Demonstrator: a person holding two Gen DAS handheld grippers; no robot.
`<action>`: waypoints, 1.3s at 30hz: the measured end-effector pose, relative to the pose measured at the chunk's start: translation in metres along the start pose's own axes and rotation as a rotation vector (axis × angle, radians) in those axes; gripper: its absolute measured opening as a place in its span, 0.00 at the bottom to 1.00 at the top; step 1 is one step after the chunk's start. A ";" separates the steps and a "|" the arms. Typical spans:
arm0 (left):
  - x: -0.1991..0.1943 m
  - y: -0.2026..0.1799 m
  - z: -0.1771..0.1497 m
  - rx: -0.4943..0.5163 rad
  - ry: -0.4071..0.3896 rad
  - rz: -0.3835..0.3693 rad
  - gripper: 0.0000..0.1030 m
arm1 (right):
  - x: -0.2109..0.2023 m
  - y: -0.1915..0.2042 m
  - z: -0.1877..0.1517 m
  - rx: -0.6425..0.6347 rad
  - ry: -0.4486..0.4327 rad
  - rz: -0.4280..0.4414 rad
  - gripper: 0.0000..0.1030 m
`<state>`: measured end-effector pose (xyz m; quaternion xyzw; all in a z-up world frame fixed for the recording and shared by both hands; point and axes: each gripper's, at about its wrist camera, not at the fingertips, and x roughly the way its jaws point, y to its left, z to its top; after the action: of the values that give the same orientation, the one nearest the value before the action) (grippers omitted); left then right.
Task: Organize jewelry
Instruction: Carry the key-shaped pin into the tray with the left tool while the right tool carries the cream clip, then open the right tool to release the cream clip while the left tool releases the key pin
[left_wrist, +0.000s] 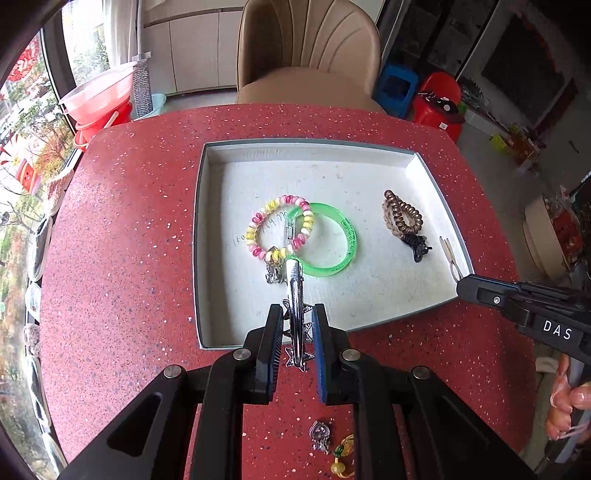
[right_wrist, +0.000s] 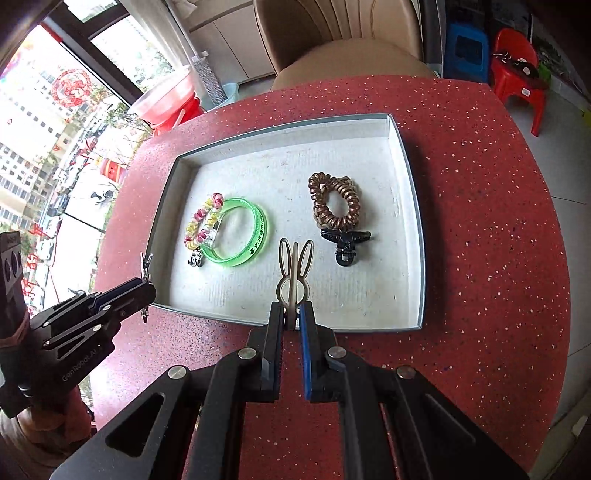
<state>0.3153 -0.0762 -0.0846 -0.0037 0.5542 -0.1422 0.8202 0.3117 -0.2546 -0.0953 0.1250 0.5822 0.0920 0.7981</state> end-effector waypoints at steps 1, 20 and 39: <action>0.005 -0.001 0.003 -0.002 0.004 0.007 0.33 | 0.005 -0.001 0.002 0.006 0.008 0.004 0.09; 0.080 -0.008 0.022 -0.044 0.125 0.103 0.33 | 0.054 -0.038 0.030 0.041 0.083 -0.062 0.09; 0.078 -0.030 0.020 0.027 0.089 0.175 0.34 | 0.043 -0.044 0.019 0.057 0.084 -0.037 0.41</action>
<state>0.3538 -0.1263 -0.1427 0.0623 0.5864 -0.0774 0.8039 0.3428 -0.2860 -0.1423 0.1329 0.6199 0.0657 0.7706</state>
